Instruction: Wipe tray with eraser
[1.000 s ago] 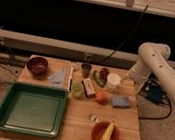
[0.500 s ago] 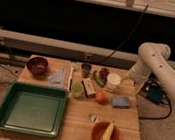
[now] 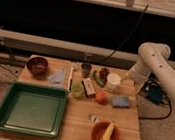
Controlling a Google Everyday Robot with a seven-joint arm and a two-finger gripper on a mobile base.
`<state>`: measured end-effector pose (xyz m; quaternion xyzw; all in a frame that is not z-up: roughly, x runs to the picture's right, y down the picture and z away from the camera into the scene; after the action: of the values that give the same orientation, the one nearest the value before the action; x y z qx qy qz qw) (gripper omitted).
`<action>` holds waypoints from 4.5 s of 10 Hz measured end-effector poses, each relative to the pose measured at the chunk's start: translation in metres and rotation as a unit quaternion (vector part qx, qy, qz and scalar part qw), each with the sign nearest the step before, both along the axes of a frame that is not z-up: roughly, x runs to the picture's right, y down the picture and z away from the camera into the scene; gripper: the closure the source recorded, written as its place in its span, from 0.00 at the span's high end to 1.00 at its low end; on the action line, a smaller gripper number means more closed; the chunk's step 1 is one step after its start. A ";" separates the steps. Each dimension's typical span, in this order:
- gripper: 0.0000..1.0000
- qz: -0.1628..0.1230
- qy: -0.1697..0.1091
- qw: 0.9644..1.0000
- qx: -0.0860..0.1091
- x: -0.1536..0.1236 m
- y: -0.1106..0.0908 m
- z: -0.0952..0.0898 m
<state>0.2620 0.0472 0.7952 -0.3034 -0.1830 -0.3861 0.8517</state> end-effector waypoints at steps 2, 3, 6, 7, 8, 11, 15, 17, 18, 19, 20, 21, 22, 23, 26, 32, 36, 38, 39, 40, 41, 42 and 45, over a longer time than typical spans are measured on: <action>0.62 0.000 0.000 1.000 0.000 0.000 0.000 0.000; 0.62 0.000 0.000 1.000 0.000 0.000 0.000 0.000; 0.62 0.000 0.000 1.000 0.000 0.000 0.000 0.000; 0.62 0.000 0.000 1.000 0.000 0.000 0.000 0.000; 0.62 0.000 0.000 1.000 0.000 0.000 0.000 0.000; 0.62 -0.005 -0.006 1.000 0.000 -0.002 0.002 -0.002; 0.62 -0.053 -0.069 0.996 0.014 -0.060 0.008 -0.008; 0.62 -0.087 -0.104 0.991 0.022 -0.113 0.011 -0.010; 0.62 -0.101 -0.116 0.988 0.025 -0.132 0.011 -0.009; 0.62 -0.120 -0.136 0.983 0.028 -0.153 0.011 -0.006; 0.62 -0.126 -0.140 0.982 0.030 -0.158 0.011 -0.004; 0.62 -0.142 -0.155 0.977 0.033 -0.173 0.010 0.001; 0.62 -0.155 -0.169 0.973 0.036 -0.187 0.008 0.007; 0.62 -0.161 -0.174 0.971 0.037 -0.191 0.006 0.012; 0.62 -0.172 -0.184 0.967 0.037 -0.198 0.001 0.031; 0.62 -0.186 -0.183 0.965 0.019 -0.216 0.007 0.081; 0.62 -0.198 -0.171 0.965 0.005 -0.227 0.006 0.109; 0.62 -0.204 -0.161 0.966 0.000 -0.229 0.005 0.120; 0.62 -0.208 -0.154 0.966 -0.004 -0.226 0.007 0.127; 0.62 -0.210 -0.150 0.966 -0.008 -0.225 0.010 0.131; 0.62 -0.213 -0.146 0.966 -0.011 -0.222 0.014 0.136; 0.62 -0.214 -0.143 0.966 -0.014 -0.221 0.016 0.138; 0.62 -0.219 -0.141 0.965 -0.020 -0.216 0.022 0.141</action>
<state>0.0460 0.0693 0.9367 -0.2957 -0.2382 -0.5987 0.7053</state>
